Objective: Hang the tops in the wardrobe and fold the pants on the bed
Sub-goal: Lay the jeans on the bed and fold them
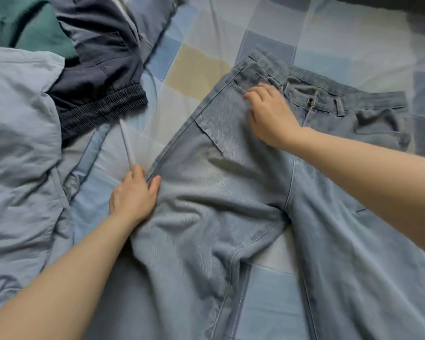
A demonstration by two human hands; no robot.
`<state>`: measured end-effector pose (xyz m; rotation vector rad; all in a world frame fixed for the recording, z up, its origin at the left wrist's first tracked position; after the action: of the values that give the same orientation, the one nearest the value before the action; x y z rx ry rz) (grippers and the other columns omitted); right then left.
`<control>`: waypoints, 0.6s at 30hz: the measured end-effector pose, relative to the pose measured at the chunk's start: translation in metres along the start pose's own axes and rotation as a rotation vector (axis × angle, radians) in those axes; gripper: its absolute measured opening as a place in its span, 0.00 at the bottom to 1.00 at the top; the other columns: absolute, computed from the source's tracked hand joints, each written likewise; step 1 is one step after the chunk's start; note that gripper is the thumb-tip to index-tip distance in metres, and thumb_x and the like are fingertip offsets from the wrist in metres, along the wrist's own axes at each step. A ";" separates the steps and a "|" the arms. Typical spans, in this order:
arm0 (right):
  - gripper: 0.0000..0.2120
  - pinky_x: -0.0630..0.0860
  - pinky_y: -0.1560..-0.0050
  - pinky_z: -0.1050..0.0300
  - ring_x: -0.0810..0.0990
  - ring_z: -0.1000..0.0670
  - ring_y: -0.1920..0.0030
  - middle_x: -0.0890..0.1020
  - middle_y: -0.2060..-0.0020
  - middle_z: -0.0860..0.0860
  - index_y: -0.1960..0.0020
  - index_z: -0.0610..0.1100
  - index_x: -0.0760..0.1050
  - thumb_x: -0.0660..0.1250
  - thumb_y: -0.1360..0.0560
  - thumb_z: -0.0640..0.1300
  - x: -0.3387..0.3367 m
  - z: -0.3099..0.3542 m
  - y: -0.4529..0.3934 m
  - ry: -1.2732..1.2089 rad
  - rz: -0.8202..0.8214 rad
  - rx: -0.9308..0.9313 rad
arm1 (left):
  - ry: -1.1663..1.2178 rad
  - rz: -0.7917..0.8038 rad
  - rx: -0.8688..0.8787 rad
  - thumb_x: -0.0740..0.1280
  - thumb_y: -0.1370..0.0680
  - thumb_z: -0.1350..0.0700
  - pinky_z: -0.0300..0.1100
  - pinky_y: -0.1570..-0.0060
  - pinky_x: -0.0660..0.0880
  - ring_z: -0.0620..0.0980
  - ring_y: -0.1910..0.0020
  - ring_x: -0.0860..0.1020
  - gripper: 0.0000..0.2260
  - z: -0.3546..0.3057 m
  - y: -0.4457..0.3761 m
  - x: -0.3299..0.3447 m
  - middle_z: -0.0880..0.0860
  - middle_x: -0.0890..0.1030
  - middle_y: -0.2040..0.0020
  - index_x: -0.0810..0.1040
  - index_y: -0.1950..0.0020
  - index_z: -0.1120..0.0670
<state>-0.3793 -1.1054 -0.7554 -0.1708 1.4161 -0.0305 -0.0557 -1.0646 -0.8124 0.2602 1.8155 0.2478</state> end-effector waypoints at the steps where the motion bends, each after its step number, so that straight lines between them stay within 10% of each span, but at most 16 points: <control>1: 0.15 0.66 0.32 0.42 0.72 0.36 0.38 0.77 0.42 0.38 0.40 0.35 0.74 0.60 0.26 0.37 -0.002 0.016 0.024 -0.028 -0.041 -0.056 | 0.034 0.047 -0.027 0.59 0.20 0.40 0.54 0.46 0.69 0.66 0.41 0.75 0.21 -0.002 -0.001 -0.004 0.63 0.75 0.39 0.67 0.42 0.58; 5: 0.13 0.68 0.41 0.52 0.71 0.45 0.45 0.76 0.47 0.46 0.44 0.41 0.74 0.57 0.23 0.46 0.001 0.091 0.159 -0.433 -0.064 0.200 | 0.436 0.118 -0.185 0.61 0.20 0.40 0.46 0.48 0.70 0.57 0.43 0.77 0.21 0.010 0.013 -0.023 0.56 0.79 0.44 0.76 0.41 0.56; 9: 0.04 0.66 0.49 0.61 0.71 0.53 0.52 0.73 0.53 0.52 0.48 0.47 0.70 0.60 0.22 0.45 0.005 0.147 0.278 -0.846 -0.009 0.700 | 0.988 0.172 -0.350 0.59 0.17 0.52 0.30 0.72 0.72 0.38 0.71 0.78 0.12 0.054 0.069 -0.031 0.57 0.77 0.59 0.77 0.53 0.56; 14: 0.07 0.77 0.50 0.54 0.78 0.52 0.58 0.77 0.57 0.52 0.46 0.48 0.69 0.64 0.21 0.48 0.013 0.213 0.332 -1.215 0.212 1.024 | 0.583 0.264 -0.162 0.66 0.21 0.54 0.26 0.70 0.66 0.36 0.72 0.72 0.10 0.085 0.146 -0.025 0.46 0.76 0.71 0.76 0.62 0.53; 18: 0.14 0.67 0.68 0.63 0.66 0.59 0.72 0.68 0.73 0.55 0.64 0.47 0.66 0.67 0.23 0.44 0.014 0.240 0.329 -1.139 0.353 1.037 | 0.470 0.364 -0.035 0.70 0.23 0.59 0.30 0.61 0.72 0.36 0.61 0.79 0.04 0.102 0.179 -0.023 0.42 0.83 0.61 0.79 0.57 0.51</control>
<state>-0.1678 -0.7582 -0.7792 0.8128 0.1568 -0.3152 0.0576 -0.8978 -0.7626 0.5448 2.2167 0.6387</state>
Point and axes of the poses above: each hand's wrist, its own y-axis away from the middle knuckle, its own x-axis out of the palm, z = x × y, the point moved 3 cm from there along -y, towards the middle knuckle
